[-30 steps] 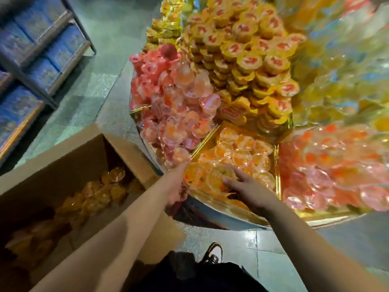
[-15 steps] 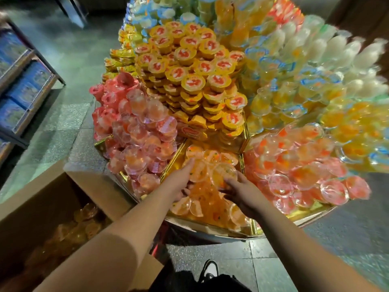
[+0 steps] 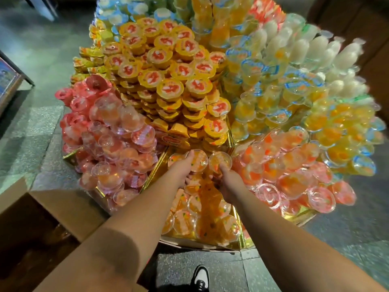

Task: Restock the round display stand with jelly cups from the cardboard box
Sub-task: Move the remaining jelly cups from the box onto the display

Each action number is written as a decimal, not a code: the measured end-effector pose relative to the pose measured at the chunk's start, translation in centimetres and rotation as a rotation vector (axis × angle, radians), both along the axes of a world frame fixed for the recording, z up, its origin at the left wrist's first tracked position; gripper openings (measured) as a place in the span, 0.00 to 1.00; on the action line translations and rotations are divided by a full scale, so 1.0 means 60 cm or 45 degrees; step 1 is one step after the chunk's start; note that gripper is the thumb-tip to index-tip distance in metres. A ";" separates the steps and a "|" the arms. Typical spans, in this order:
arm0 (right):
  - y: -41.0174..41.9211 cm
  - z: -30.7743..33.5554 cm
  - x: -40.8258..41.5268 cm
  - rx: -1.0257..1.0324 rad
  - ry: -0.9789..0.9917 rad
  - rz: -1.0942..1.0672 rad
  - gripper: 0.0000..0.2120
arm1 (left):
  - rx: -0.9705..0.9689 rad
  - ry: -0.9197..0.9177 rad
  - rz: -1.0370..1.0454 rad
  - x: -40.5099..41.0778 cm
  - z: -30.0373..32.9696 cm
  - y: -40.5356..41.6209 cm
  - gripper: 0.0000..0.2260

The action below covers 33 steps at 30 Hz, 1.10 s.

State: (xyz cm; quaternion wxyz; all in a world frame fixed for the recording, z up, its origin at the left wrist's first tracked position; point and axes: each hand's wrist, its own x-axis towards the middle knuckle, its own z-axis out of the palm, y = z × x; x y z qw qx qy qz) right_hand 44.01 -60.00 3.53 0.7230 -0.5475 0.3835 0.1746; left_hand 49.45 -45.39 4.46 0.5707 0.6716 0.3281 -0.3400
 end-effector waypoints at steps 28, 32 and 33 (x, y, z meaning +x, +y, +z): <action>-0.003 0.021 -0.035 -0.327 0.158 0.232 0.20 | 0.004 -0.237 -0.037 -0.053 -0.012 0.028 0.19; 0.023 0.058 -0.068 -0.393 0.045 0.400 0.18 | -0.023 -0.340 0.017 -0.095 0.006 0.087 0.13; 0.037 0.071 -0.073 -0.424 -0.007 0.455 0.17 | -0.023 -0.381 0.031 -0.110 0.014 0.111 0.12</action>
